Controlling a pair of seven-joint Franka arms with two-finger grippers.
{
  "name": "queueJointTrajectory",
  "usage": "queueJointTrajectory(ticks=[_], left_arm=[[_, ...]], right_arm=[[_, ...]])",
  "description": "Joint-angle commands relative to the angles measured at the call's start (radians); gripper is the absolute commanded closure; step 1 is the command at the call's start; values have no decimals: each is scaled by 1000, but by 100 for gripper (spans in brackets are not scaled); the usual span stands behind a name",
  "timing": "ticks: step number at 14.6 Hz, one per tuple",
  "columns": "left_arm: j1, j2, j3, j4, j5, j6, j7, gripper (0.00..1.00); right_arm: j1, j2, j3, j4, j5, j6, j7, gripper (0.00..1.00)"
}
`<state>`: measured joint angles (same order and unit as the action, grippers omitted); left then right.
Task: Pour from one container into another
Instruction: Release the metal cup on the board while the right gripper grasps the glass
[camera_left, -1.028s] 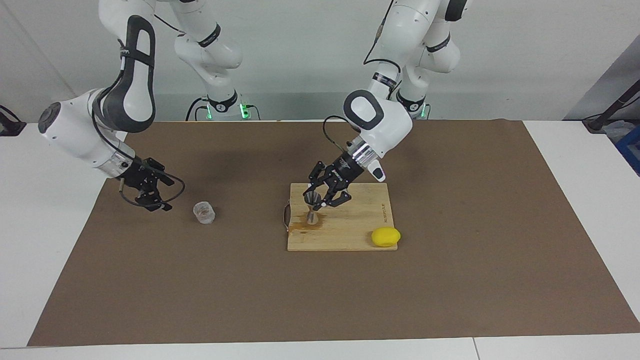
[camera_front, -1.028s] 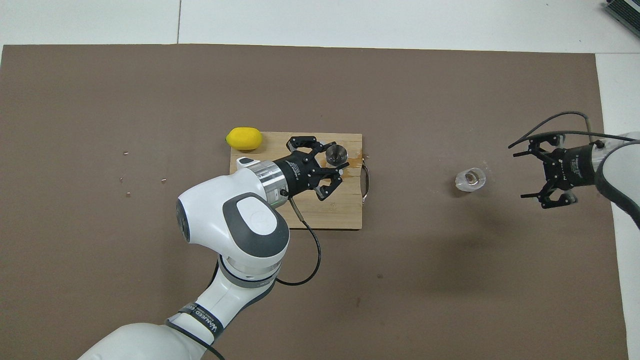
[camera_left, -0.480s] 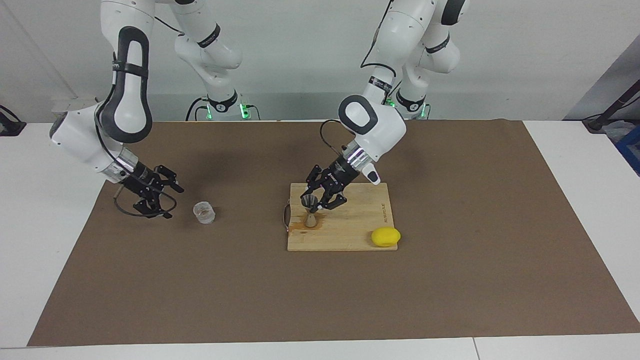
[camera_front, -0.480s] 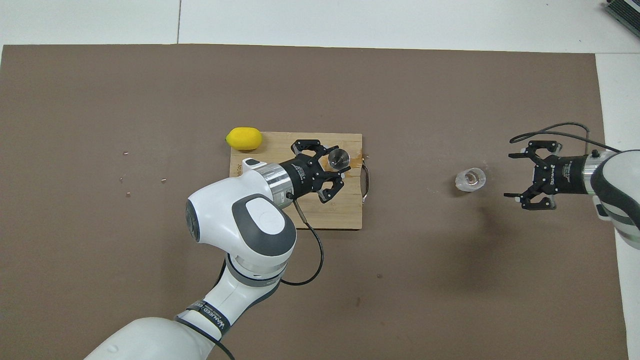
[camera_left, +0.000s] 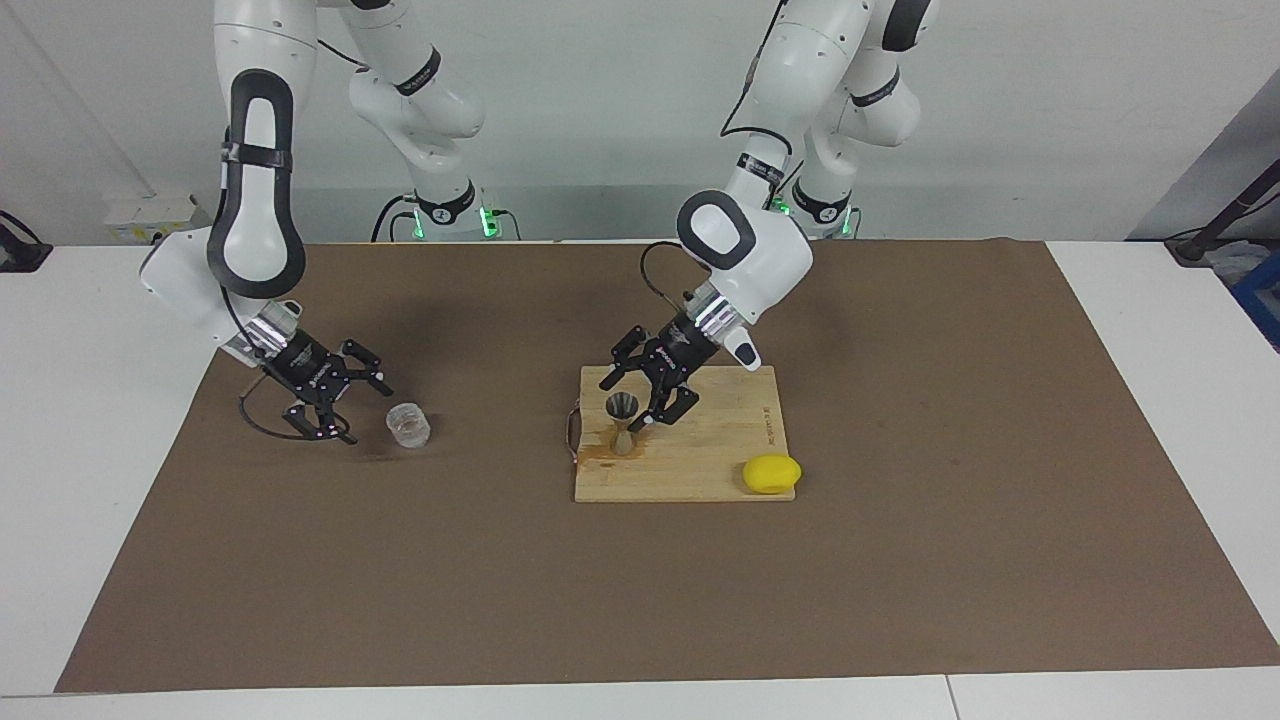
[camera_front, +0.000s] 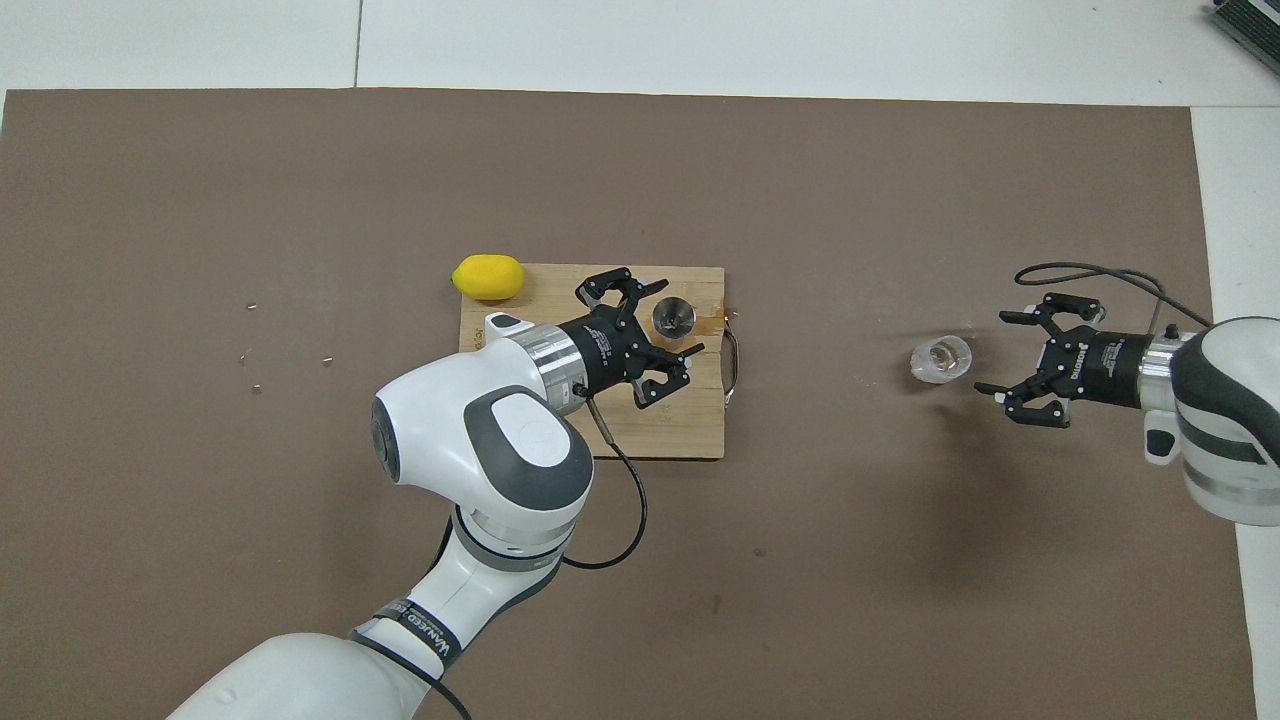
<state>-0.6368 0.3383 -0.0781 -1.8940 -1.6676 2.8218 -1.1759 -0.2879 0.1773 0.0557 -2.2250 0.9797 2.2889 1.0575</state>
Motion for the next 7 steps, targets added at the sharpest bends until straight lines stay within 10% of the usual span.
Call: queueJointTrajectory(ticks=[1,7], left_arm=[[-23,-31,14,9,-9,-24,12,0],[63,-133,23,-54,113,-258,9,0]], right_arm=[[12,-2,6,-47,86,38,-49,2],[50,-12,6,-110,263,80,-192,4]])
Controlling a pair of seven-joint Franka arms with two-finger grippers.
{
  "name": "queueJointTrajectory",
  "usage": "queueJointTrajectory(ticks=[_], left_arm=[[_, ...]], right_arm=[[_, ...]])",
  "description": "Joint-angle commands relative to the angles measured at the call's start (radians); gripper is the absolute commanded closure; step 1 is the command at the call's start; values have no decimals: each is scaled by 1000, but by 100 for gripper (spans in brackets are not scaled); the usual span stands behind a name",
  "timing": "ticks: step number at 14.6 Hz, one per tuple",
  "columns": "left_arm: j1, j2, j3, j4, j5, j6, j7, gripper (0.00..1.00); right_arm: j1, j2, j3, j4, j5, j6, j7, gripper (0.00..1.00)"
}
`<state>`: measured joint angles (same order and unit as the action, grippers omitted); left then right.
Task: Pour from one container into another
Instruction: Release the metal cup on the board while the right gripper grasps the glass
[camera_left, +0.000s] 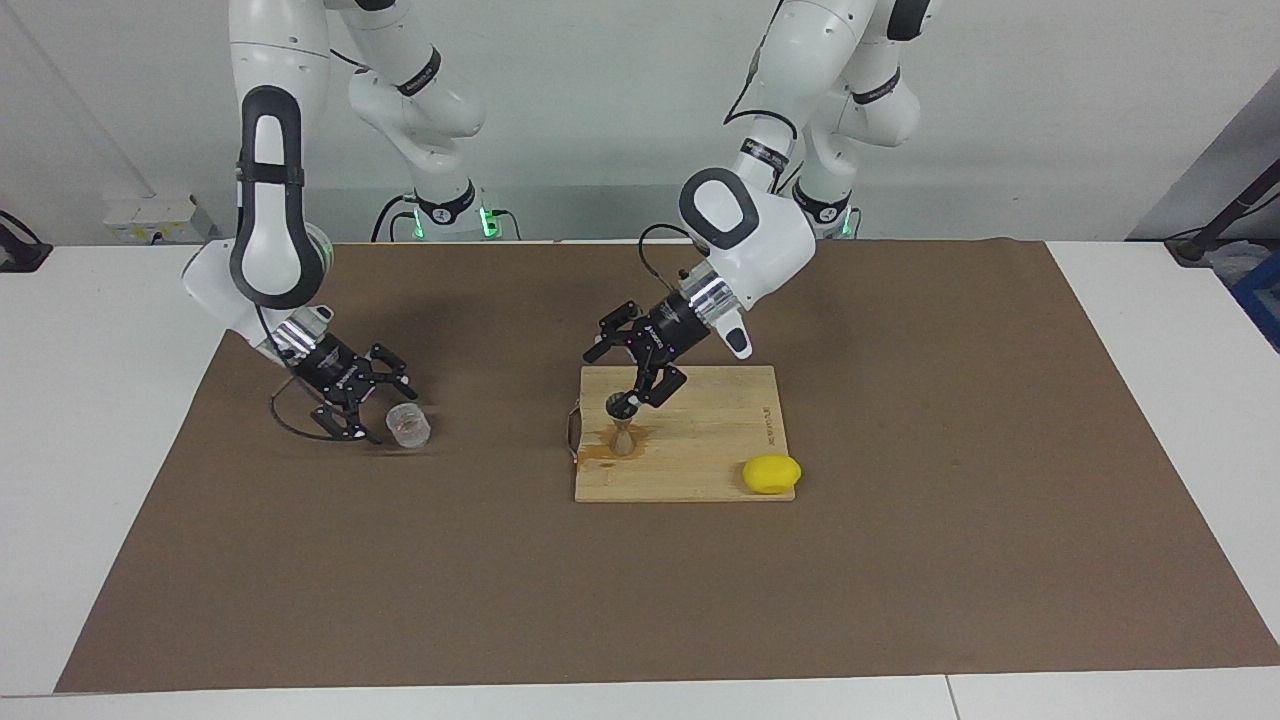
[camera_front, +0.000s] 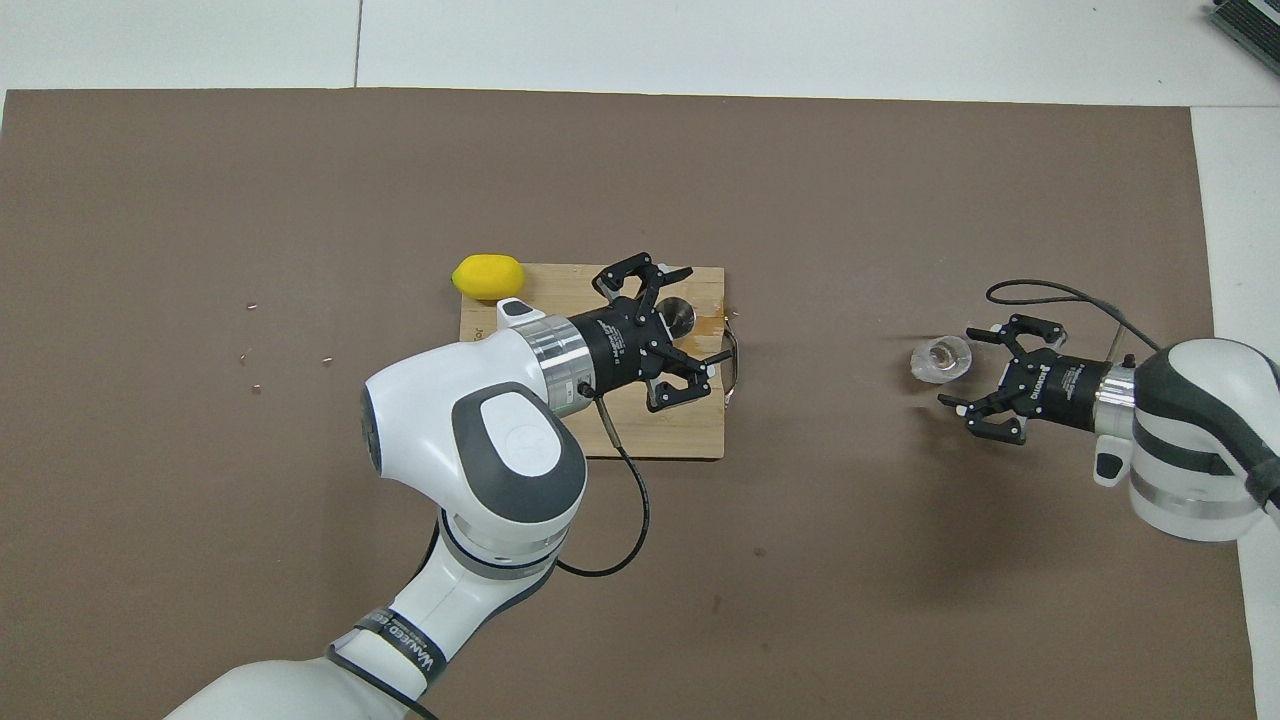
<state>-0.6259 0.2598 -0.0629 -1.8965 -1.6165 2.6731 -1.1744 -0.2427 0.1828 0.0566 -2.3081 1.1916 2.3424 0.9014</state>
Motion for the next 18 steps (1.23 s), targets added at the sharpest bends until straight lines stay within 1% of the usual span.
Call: queueJointTrajectory(ticks=[1,4,6,8,10,11,13,15,16,17,18], left_arm=[[81,-60,9,-47,126,-169,4,0],[161,-62,12,-21,329,-347,-10,0],[222,-57,11,35,500,-485,-10,0],[264,-51,11,97,732,-593,-8,0],[287,-53,9,152,998,-659,-2,0],[288,-56,9,169,1105,-677,-1,0],[290,-79,12,168,1234,-673,10,0],[343,-91,9,169,1346,-683,48,0],[360,-102,11,163,1375,-685,120,0],[385,-105,12,152,1388,-688,225,0],[402,-116,14,136,1420,-706,325,0]], right_arm=[[6,-17,5,-27,63,32,-35,4],[6,-19,5,-31,88,38,-53,4],[20,-17,5,-40,89,78,-73,4],[26,-17,5,-40,91,83,-70,4],[28,-17,5,-40,137,89,-61,4],[37,-16,5,-40,154,90,-58,3],[45,-14,5,-40,169,104,-41,3],[51,-13,5,-39,177,113,-36,3],[59,-11,5,-39,195,126,-36,3],[71,-9,5,-39,207,139,-45,11],[72,-6,5,-39,209,156,-45,13]])
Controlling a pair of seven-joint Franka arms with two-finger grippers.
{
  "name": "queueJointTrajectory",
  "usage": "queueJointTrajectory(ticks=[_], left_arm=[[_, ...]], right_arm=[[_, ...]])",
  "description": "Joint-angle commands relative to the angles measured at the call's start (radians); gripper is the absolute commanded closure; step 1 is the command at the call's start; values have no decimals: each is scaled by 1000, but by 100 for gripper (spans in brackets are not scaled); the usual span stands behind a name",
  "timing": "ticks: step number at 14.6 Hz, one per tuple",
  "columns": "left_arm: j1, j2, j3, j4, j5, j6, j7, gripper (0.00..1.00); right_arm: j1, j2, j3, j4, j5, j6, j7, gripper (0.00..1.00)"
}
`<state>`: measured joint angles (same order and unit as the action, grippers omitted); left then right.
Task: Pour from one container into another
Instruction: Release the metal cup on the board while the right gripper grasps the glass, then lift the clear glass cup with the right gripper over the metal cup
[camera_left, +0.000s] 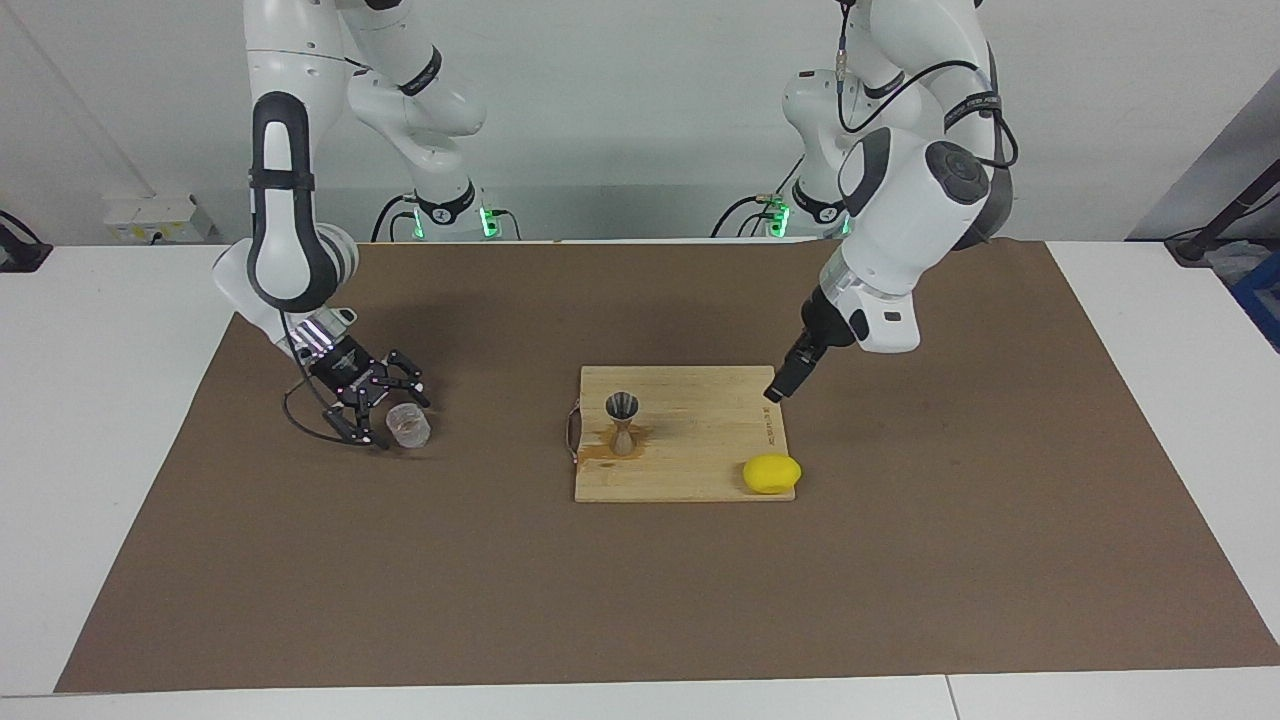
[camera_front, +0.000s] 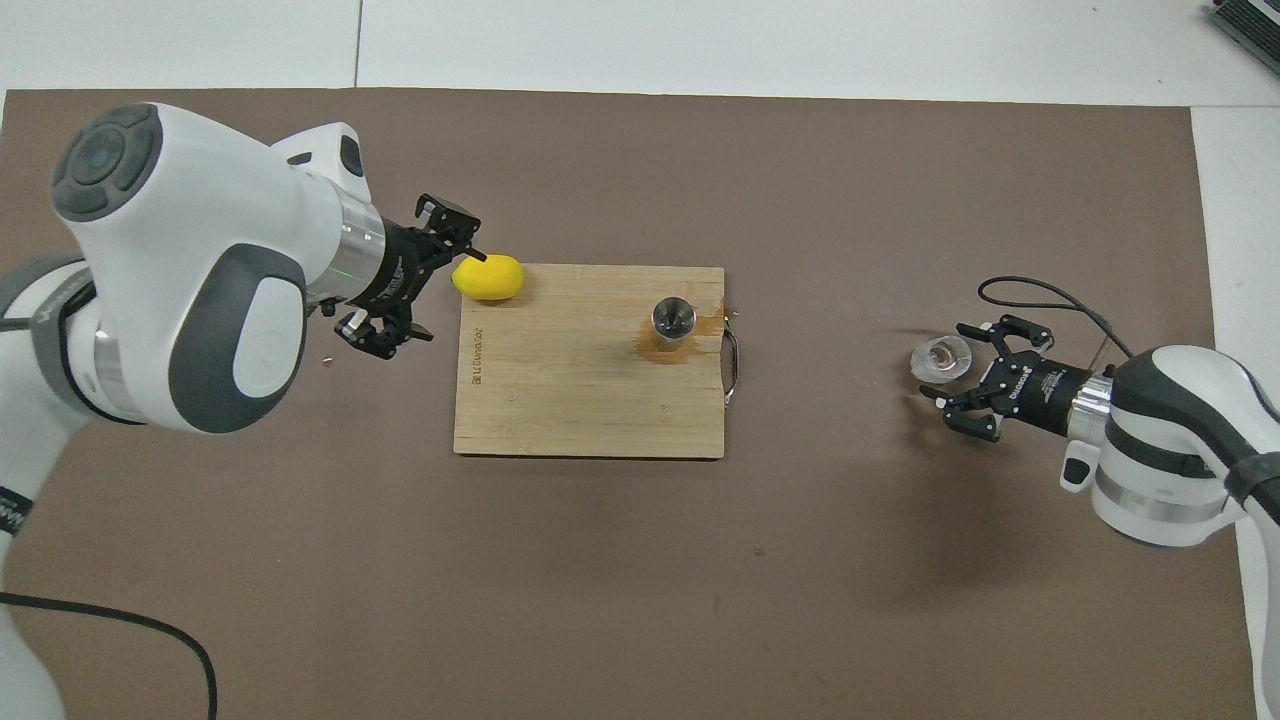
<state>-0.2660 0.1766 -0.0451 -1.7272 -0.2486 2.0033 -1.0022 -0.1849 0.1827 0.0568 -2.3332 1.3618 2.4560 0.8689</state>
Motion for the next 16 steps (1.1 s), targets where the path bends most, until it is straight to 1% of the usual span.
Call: queueJointTrajectory(ticks=[1,2,4,5,6,7,8,11,12,13,15,16], left_arm=[[62,-35,7,-31,104,-55,239,0],[94,-35,8,-28,133,-58,307,0],[145,-37,14,-29,140,-60,451,0],[184,-37,14,-28,141,-66,537,0],[214,-40,14,-26,143,-81,621,0],[241,-48,14,-26,152,-90,682,0],[264,-51,14,-26,163,-103,744,0],[275,-69,14,6,273,-210,925,0],[271,-89,14,18,279,-253,953,0],[263,-116,13,17,282,-295,974,0],[258,-172,5,18,281,-366,1008,0],[260,-192,1,26,279,-386,1008,0]], right_arm=[[19,-6,5,-14,39,49,-13,23],[21,-6,5,-14,39,47,-10,35],[19,-6,5,-11,40,41,-7,49],[18,-6,5,-8,40,40,-2,65],[18,-6,5,-8,40,40,-2,74],[18,-6,5,-6,39,40,-1,85],[19,-11,5,-5,39,40,4,90],[22,-26,6,12,24,43,27,91],[25,-31,9,14,20,44,36,91],[51,-37,6,23,1,47,50,91],[88,-49,5,44,-76,52,140,93],[103,-51,5,64,-140,52,204,94]])
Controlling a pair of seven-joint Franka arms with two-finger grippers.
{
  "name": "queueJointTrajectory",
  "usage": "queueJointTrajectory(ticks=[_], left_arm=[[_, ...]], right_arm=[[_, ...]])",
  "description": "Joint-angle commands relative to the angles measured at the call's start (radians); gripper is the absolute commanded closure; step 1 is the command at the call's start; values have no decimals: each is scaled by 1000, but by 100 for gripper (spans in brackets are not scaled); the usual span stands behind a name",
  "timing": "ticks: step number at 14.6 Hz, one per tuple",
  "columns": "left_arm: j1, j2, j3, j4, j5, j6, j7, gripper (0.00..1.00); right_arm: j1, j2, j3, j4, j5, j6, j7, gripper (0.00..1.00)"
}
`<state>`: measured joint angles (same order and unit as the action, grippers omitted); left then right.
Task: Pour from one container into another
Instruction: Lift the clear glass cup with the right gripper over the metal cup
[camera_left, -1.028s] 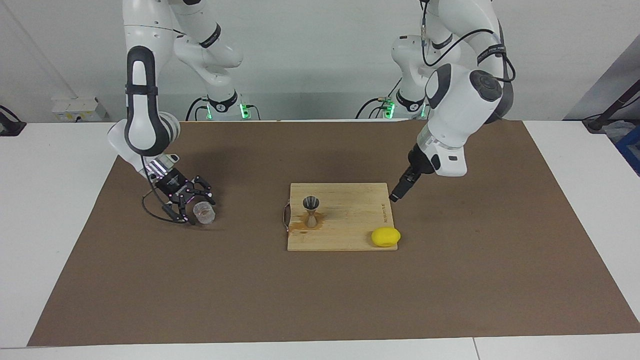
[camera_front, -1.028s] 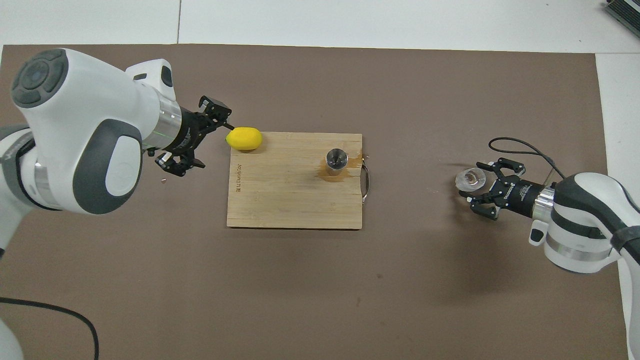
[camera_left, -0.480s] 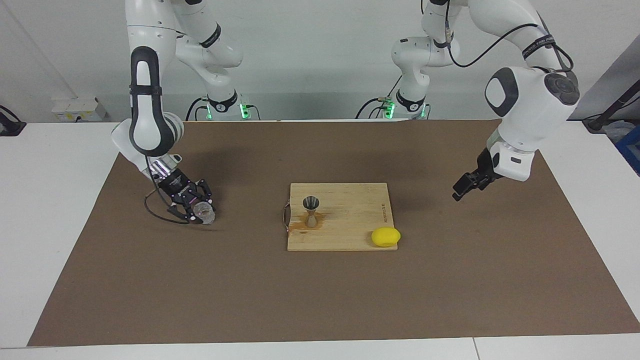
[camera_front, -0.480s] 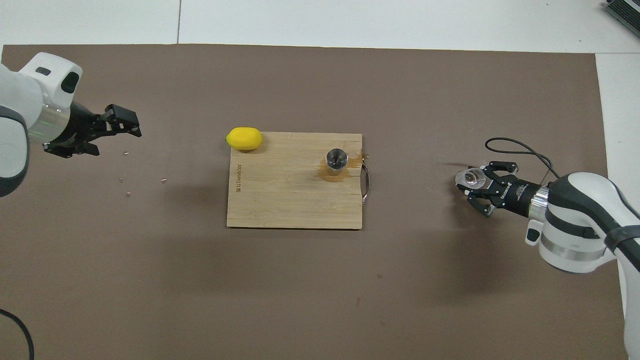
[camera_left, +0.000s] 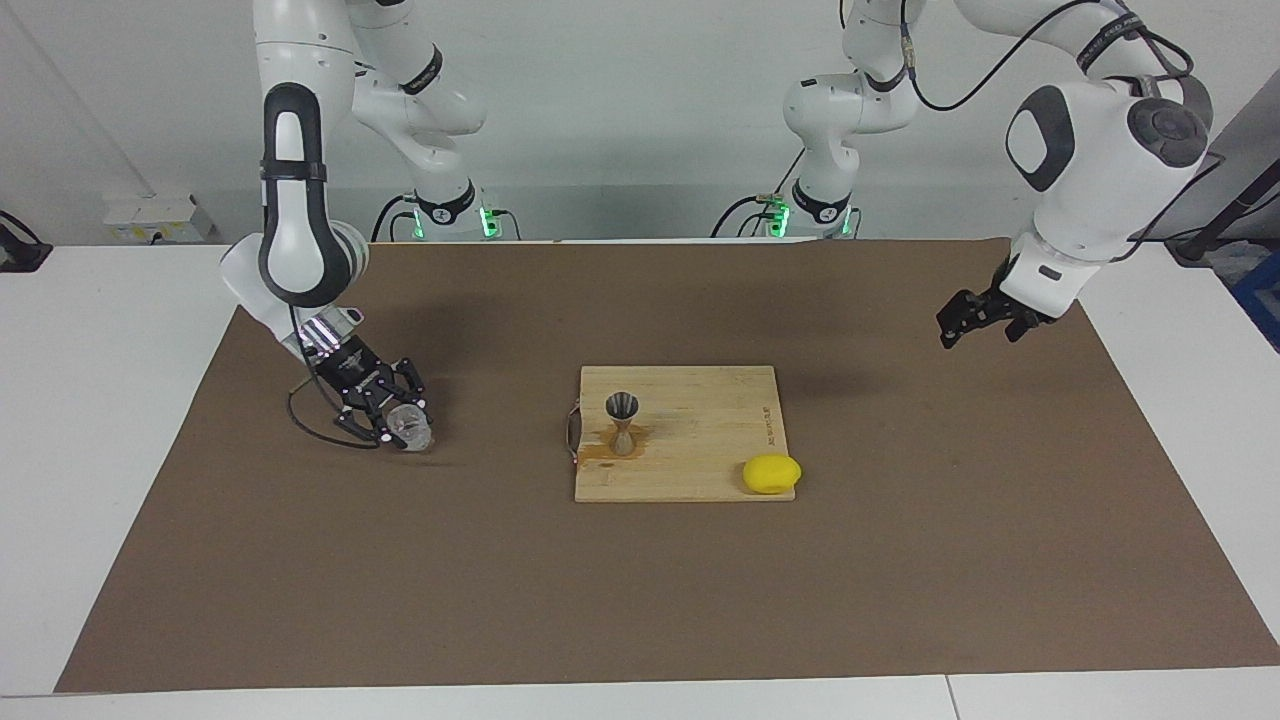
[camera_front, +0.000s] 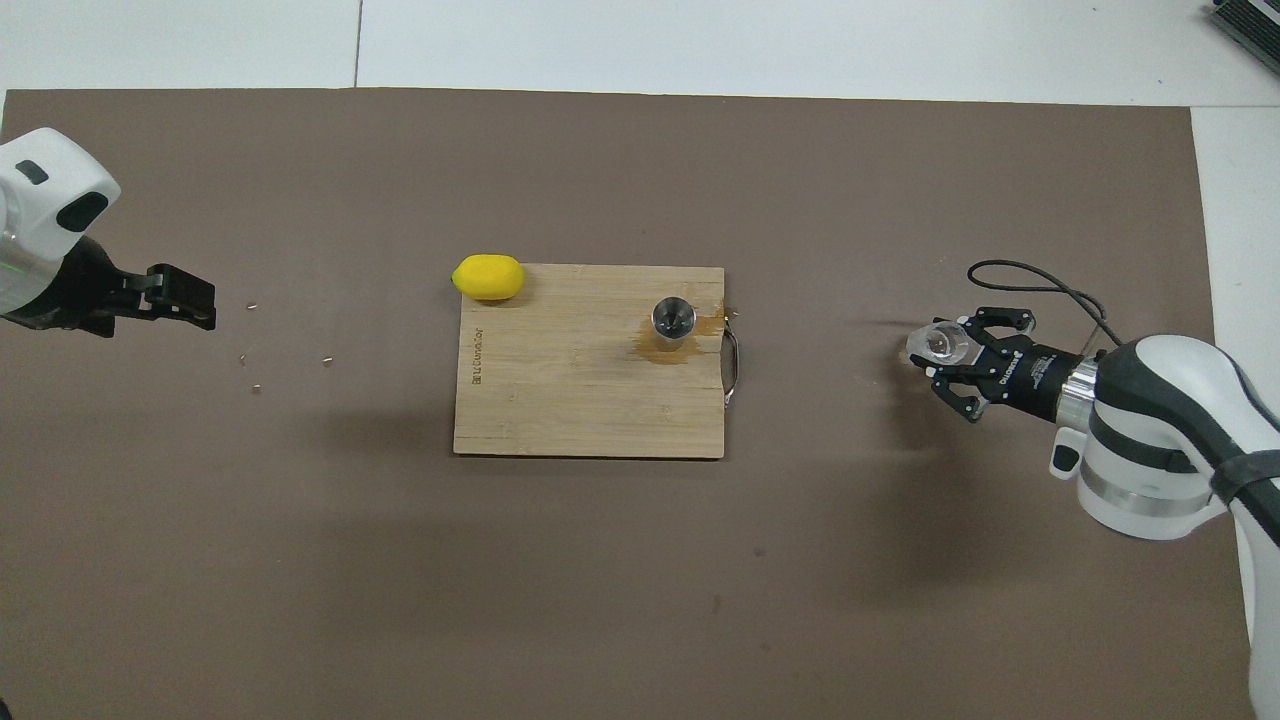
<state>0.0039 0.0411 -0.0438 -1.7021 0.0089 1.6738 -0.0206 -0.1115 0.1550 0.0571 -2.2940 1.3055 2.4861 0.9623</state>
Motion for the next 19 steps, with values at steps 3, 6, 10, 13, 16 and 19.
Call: queueJointTrajectory(ticks=[3,6,10,13,16,19], left_arm=[[-12,-64,-4,62,13,-77,27,0],[-10,-87,-1,32,11,-65,21,0],[1,-67,2,92,-45,-90,19,0],[4,6,4,244,-56,-227,24,0],[-9,-47,7,124,-50,-165,27,0],[-7,-67,5,84,-52,-141,22,0]], right_arm=[[71,-20,9,96,-288,5,294,94],[127,-9,9,175,-446,-36,439,94],[199,27,9,299,-649,-99,645,93],[242,52,9,379,-738,-173,668,94],[280,70,9,442,-775,-223,679,97],[329,93,9,497,-854,-234,775,97]])
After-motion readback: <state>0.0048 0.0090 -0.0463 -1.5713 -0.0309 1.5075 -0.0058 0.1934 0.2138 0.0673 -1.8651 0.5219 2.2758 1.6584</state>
